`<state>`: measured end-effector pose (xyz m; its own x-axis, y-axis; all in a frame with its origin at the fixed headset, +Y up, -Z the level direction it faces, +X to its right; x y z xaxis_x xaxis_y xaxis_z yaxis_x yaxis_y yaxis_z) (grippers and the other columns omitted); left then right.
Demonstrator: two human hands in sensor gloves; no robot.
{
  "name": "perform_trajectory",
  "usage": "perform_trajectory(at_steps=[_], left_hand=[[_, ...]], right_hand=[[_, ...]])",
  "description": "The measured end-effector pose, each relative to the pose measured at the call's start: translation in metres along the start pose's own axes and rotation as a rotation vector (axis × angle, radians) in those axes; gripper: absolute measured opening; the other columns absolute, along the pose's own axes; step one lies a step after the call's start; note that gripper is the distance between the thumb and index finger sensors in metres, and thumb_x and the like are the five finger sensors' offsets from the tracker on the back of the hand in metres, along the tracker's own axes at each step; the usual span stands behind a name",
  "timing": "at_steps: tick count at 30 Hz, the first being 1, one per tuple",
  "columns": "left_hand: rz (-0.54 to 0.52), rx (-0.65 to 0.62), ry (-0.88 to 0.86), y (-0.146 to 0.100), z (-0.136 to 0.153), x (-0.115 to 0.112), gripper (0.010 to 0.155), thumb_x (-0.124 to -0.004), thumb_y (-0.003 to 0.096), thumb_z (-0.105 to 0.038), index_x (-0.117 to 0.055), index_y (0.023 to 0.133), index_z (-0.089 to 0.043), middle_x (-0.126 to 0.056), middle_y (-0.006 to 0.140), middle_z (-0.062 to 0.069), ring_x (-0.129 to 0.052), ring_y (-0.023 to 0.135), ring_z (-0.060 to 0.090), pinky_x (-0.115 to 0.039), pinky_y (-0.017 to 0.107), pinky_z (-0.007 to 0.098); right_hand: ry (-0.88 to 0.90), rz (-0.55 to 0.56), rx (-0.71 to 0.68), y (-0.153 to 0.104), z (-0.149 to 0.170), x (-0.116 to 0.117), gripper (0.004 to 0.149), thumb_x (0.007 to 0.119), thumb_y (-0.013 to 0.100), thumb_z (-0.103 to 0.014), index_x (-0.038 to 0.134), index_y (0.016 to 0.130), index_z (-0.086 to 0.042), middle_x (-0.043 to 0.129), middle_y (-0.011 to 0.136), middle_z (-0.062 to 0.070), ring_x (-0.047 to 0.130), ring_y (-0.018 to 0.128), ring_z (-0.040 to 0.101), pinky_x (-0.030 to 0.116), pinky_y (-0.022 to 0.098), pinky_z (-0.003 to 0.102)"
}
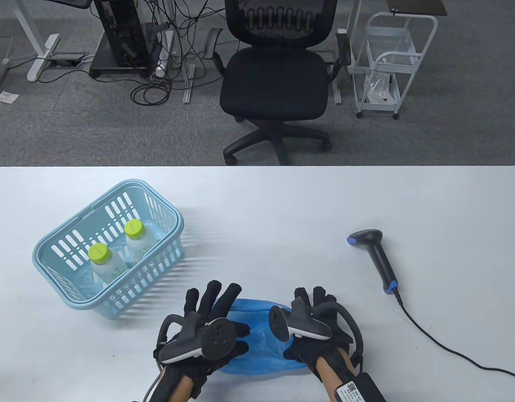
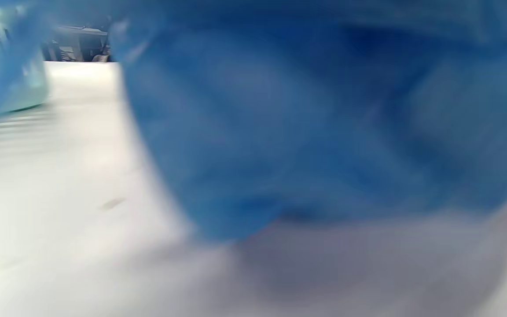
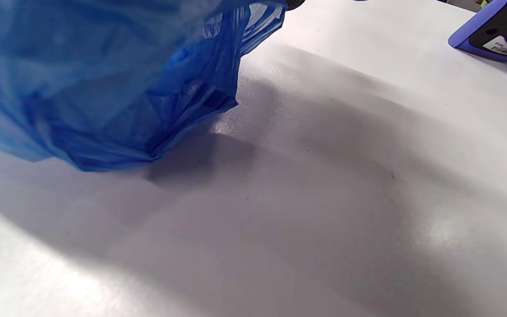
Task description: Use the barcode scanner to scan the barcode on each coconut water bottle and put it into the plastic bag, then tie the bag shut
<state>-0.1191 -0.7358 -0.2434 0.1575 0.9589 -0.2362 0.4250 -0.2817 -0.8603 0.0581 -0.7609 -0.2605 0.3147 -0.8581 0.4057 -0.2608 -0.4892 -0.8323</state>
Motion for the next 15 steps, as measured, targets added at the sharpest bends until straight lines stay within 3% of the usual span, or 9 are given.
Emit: perform_trajectory(at_steps=[2,4,6,11,15], left_hand=[[0.104,0.048,0.036,0.009,0.012,-0.017,0.059,-0.085,0.0613,-0.055,-0.070,0.114,-0.034,-0.002,0.131,0.013,-0.002,0.111,0.054,-0.006,0.066,0.077],[0.227,0.135,-0.013,0.010,0.029,-0.031,0.075,-0.083,0.0623,-0.057,-0.051,0.124,-0.030,0.008,0.127,0.020,0.004,0.107,0.058,-0.005,0.066,0.078],[0.321,0.176,-0.130,0.007,0.047,-0.043,0.087,-0.082,0.0630,-0.059,-0.031,0.128,-0.033,0.015,0.124,0.022,0.010,0.104,0.062,-0.003,0.065,0.078],[0.299,0.143,-0.109,0.006,0.046,-0.044,0.092,-0.082,0.0626,-0.060,-0.024,0.128,-0.031,0.015,0.124,0.023,0.008,0.104,0.062,-0.005,0.067,0.079],[0.263,0.099,-0.113,0.011,0.033,-0.040,0.094,-0.081,0.0619,-0.063,-0.024,0.129,-0.027,0.013,0.125,0.022,0.007,0.105,0.062,-0.007,0.068,0.079]], right_hand=[[0.006,-0.009,0.002,-0.001,0.002,0.001,0.091,0.088,0.041,-0.060,0.043,0.113,-0.030,0.019,0.119,0.027,0.025,0.099,0.070,0.032,0.067,0.079],[0.006,-0.036,0.022,0.001,0.005,0.004,0.093,0.088,0.040,-0.061,0.042,0.114,-0.026,0.018,0.119,0.029,0.024,0.098,0.071,0.032,0.067,0.079],[0.029,-0.066,0.046,0.003,0.010,0.007,0.095,0.088,0.040,-0.062,0.039,0.114,-0.026,0.017,0.119,0.029,0.023,0.098,0.071,0.031,0.067,0.079],[0.006,0.004,0.025,-0.004,0.009,-0.004,0.090,0.087,0.039,-0.063,0.047,0.112,-0.028,0.018,0.119,0.028,0.023,0.099,0.070,0.030,0.067,0.079],[0.098,0.240,-0.046,-0.022,-0.003,-0.032,0.075,0.085,0.042,-0.063,0.060,0.106,-0.034,0.027,0.120,0.027,0.028,0.099,0.070,0.034,0.067,0.079]])
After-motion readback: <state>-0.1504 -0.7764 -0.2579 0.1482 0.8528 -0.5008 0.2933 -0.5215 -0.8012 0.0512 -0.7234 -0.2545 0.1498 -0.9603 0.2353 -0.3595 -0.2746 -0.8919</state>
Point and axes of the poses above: the tracker on the back of each hand, its own z axis roughly to the little-finger side, its own y axis roughly from the wrist to the fingertips, x = y × z, the point moved 3 cm from there along y, roughly from the wrist to the fingertips
